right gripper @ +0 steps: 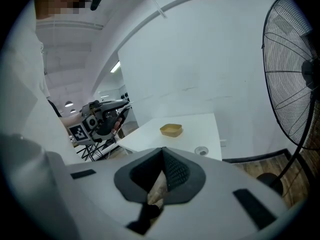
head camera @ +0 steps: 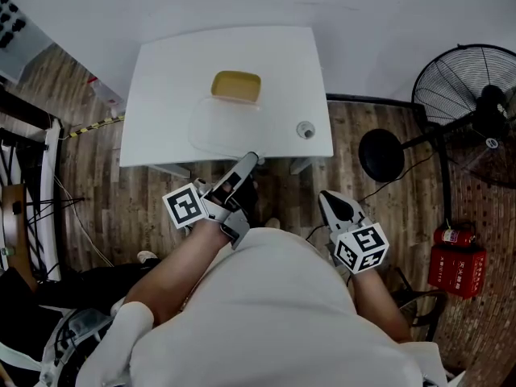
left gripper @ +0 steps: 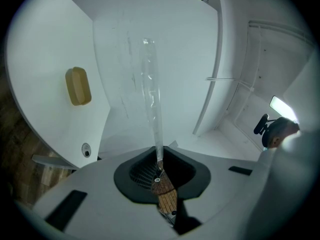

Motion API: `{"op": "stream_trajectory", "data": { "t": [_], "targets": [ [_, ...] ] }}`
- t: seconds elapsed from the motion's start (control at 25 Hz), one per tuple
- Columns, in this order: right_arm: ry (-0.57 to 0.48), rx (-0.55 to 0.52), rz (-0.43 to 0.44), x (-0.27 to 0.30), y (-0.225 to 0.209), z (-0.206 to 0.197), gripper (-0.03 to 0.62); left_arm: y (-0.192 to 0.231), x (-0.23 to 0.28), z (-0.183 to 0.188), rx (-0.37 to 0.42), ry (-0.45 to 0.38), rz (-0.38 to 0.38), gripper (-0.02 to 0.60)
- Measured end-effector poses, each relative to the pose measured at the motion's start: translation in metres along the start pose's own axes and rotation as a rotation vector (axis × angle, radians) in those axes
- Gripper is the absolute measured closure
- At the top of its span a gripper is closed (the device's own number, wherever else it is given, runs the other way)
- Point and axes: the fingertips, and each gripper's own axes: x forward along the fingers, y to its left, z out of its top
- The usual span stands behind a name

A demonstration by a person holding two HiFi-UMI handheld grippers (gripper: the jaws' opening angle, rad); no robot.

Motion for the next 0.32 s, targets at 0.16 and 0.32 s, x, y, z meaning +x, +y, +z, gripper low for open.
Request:
{"op": "stream_trajectory", "data": {
  "t": [0.16,0.32],
  "targets": [
    [0.003,0.002,-0.002,-0.002,-0.004,-0.001,0.588,0.002,0.004,0.002,-0.002,-0.008,-0.004,0.537],
    [0.005,0.007,-0.003,-0.001,-0.013,0.0,0.588,0.007,0.014,0.005,0.0,-0.013,-0.005,0.537]
  ]
}}
